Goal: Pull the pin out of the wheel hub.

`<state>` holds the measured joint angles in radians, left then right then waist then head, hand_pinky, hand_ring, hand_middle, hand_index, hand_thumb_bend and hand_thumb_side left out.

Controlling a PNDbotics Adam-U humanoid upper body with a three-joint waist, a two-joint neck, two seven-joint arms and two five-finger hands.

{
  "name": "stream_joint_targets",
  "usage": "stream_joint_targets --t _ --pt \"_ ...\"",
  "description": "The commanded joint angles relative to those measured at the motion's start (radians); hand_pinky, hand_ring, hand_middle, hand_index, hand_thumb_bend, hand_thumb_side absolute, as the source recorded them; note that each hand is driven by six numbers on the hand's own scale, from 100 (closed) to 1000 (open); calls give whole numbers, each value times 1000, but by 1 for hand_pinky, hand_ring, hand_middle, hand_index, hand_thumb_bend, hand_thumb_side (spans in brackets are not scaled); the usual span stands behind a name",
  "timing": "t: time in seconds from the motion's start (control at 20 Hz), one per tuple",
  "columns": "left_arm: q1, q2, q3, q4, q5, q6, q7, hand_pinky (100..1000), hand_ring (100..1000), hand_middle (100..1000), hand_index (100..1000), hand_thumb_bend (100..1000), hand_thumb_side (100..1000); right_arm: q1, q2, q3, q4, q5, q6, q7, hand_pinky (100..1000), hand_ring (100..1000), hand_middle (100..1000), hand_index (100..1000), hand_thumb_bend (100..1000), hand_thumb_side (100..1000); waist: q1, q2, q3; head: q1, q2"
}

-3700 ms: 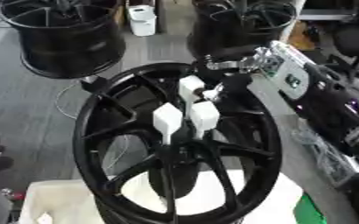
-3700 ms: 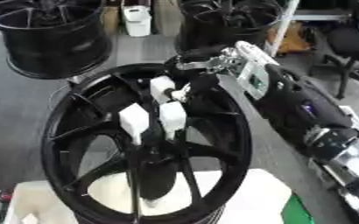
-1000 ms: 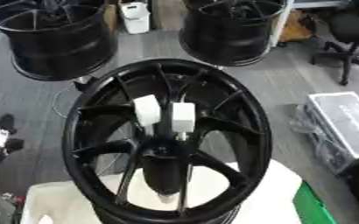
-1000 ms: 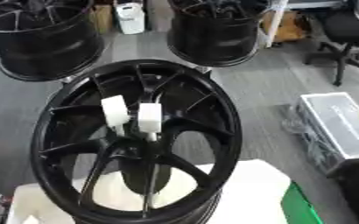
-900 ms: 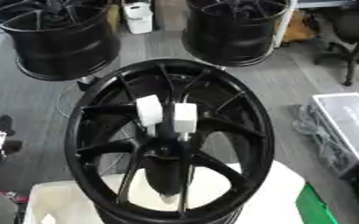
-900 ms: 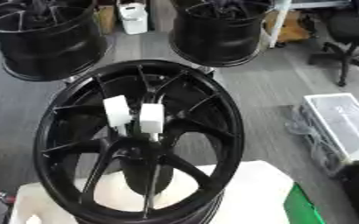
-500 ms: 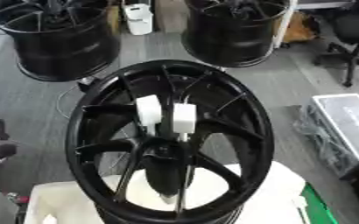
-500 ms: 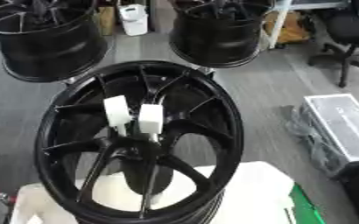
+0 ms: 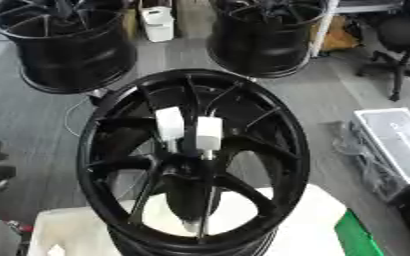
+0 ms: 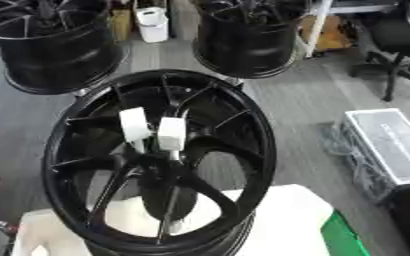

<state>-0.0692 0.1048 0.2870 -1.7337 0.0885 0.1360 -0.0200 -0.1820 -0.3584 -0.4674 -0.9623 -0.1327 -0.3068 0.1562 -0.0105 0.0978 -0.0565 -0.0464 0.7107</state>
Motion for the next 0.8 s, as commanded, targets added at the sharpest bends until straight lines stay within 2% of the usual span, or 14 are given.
stream_joint_targets --t 0.05,0.15,0.25,0.5,0.65,0.8 --pt "-7 6 -3 -19 6 -2 -3 660 532 582 704 587 538 16 54 53 -103 -6 -51 -54 684 608 684 804 100 767 1 -7 -4 2 -1" --pt "-8 5 -4 -19 7 -2 -4 660 533 583 705 588 538 37 95 88 -157 13 -66 -87 683 607 683 803 100 773 2 -5 -4 3 1" --pt "-9 5 -5 -20 7 -3 -4 660 533 584 705 588 538 45 118 118 -209 36 -49 -119 683 607 682 802 100 774 4 -3 -3 6 3" --pt "-10 5 -6 -20 7 -3 -4 660 537 589 706 589 538 69 150 157 -353 87 35 -205 681 601 674 798 100 779 5 -2 -1 6 4" --pt "-10 3 -9 -19 8 -3 -6 661 539 593 706 589 539 81 166 199 -442 104 90 -226 681 601 673 796 100 779 6 -2 -5 11 6" --pt "-11 3 -9 -19 8 -3 -7 661 539 593 706 589 539 97 177 208 -522 111 144 -233 681 601 673 796 100 779 6 -1 -6 11 6"
